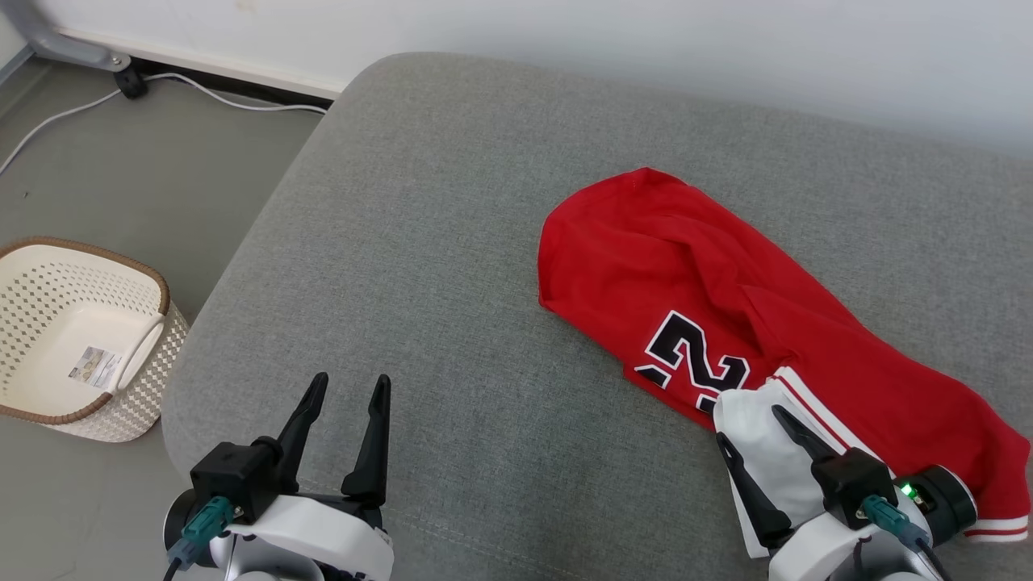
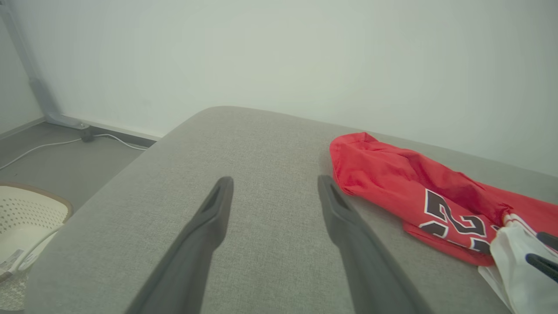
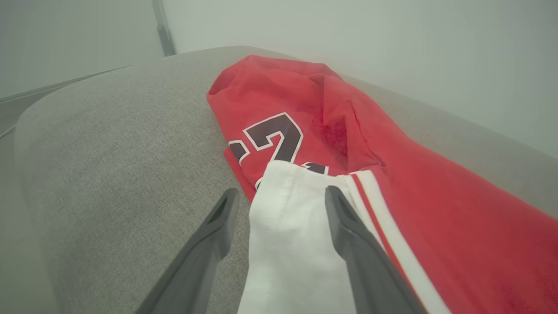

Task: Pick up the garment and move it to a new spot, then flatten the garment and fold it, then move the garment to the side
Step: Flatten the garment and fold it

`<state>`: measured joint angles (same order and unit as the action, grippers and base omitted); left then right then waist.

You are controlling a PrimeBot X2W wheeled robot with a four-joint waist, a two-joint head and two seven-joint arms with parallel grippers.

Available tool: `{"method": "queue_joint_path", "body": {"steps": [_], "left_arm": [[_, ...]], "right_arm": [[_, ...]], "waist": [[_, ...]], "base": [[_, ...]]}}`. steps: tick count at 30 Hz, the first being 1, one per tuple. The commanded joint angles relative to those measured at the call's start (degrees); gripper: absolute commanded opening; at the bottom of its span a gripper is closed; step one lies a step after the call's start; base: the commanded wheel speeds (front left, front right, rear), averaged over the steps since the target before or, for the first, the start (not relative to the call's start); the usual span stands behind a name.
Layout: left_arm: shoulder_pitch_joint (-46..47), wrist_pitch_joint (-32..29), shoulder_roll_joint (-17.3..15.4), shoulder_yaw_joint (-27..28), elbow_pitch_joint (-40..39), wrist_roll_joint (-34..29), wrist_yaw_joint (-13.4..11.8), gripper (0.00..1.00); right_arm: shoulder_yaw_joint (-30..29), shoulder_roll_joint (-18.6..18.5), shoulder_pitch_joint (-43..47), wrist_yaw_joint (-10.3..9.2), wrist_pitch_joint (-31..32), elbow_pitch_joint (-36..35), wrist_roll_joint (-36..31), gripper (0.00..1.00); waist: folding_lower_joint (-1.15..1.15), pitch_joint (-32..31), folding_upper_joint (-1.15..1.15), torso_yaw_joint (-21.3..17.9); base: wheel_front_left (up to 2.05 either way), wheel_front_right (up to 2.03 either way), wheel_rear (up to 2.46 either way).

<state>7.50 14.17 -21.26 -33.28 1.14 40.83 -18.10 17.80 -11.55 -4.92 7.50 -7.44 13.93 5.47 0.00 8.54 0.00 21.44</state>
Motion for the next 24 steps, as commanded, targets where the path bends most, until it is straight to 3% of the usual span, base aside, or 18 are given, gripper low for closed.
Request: {"method": "queue_joint_path", "body": {"steps": [1, 7, 8, 9, 10, 24], "left_arm": [[2.93, 0.66, -0.63, 2.53, -0.50, -0.80, 0.63, 1.00], [3.34, 0.76, 0.41, 3.40, 0.33, -1.42, 1.67, 1.00], [3.42, 0.77, 0.59, 3.55, 0.48, -1.58, 1.87, 1.00], [3.49, 0.78, 0.76, 3.70, 0.63, -1.73, 2.06, 1.00], [3.53, 0.79, 0.92, 3.85, 0.78, -1.87, 2.25, 1.00], [3.34, 0.82, 2.88, 6.11, 2.28, -3.83, 4.50, 1.00]], "right_arm": [[1.61, -0.91, -2.51, -0.01, 0.50, 0.61, -1.26, 1.00], [2.52, -1.04, -4.93, -0.01, 1.08, 4.41, -4.18, 1.00], [2.64, -0.90, -5.33, -0.01, 0.92, 4.89, -4.53, 0.49], [2.64, -0.80, -5.65, -0.01, 0.72, 5.28, -4.98, 0.29], [2.62, -0.66, -5.87, -0.01, 0.52, 5.65, -5.25, 0.00], [1.48, 0.52, -5.88, -0.01, -2.41, 4.94, -3.72, 0.00]], "waist": [[0.00, 0.84, 0.00, 0.67], [0.00, 1.91, 0.00, 0.83], [0.00, 2.04, 0.00, 0.81], [0.00, 2.17, 0.00, 0.79], [0.00, 2.25, 0.00, 0.76], [0.00, 2.36, 0.00, -0.20]], "base": [[0.00, 0.00, 0.00], [0.00, 0.00, 0.00], [0.00, 0.00, 0.00], [0.00, 0.00, 0.00], [0.00, 0.00, 0.00], [0.00, 0.00, 0.00]]}}
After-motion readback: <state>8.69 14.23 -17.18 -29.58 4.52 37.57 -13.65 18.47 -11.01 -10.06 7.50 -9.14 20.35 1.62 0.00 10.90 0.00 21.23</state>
